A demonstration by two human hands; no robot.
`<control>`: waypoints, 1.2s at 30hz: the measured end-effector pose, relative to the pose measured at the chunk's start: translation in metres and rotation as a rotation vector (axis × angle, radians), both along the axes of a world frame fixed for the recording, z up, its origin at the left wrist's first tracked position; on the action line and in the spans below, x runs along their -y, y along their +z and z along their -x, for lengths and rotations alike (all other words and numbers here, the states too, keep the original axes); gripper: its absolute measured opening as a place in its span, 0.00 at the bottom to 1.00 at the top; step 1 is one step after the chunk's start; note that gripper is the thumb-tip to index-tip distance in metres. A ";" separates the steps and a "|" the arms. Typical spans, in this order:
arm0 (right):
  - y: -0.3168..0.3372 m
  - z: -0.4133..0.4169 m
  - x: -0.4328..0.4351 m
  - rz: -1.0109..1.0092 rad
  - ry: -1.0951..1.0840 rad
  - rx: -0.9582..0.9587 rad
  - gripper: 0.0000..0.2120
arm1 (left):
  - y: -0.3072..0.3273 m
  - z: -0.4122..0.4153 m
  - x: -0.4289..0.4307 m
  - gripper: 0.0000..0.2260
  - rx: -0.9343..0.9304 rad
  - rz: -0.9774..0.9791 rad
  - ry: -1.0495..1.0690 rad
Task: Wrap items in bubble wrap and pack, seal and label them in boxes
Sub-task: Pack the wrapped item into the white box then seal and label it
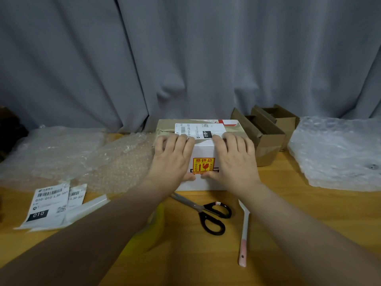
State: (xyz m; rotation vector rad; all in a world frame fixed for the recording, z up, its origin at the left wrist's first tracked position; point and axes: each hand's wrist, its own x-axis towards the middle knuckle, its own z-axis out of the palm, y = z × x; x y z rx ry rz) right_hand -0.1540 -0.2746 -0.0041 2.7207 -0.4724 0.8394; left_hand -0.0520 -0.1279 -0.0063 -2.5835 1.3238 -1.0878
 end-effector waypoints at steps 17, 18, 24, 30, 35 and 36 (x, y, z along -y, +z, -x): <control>0.025 -0.104 0.060 -0.077 0.010 -0.163 0.28 | 0.046 -0.091 0.029 0.12 -0.234 0.142 0.041; 0.025 -0.107 0.060 -0.076 -0.001 -0.163 0.28 | 0.046 -0.093 0.027 0.12 -0.245 0.167 0.042; 0.032 -0.119 0.055 -0.178 -0.040 -0.231 0.31 | 0.048 -0.089 -0.002 0.13 -0.391 0.222 0.029; 0.034 -0.088 0.015 -0.274 0.138 -0.155 0.30 | 0.056 -0.062 -0.047 0.13 -0.459 0.199 -0.049; 0.033 -0.055 -0.049 -0.453 0.340 -0.285 0.22 | 0.052 -0.036 -0.086 0.15 -0.591 0.120 -0.022; 0.031 -0.049 -0.060 -0.468 0.367 -0.303 0.21 | 0.048 -0.029 -0.094 0.16 -0.636 0.103 0.003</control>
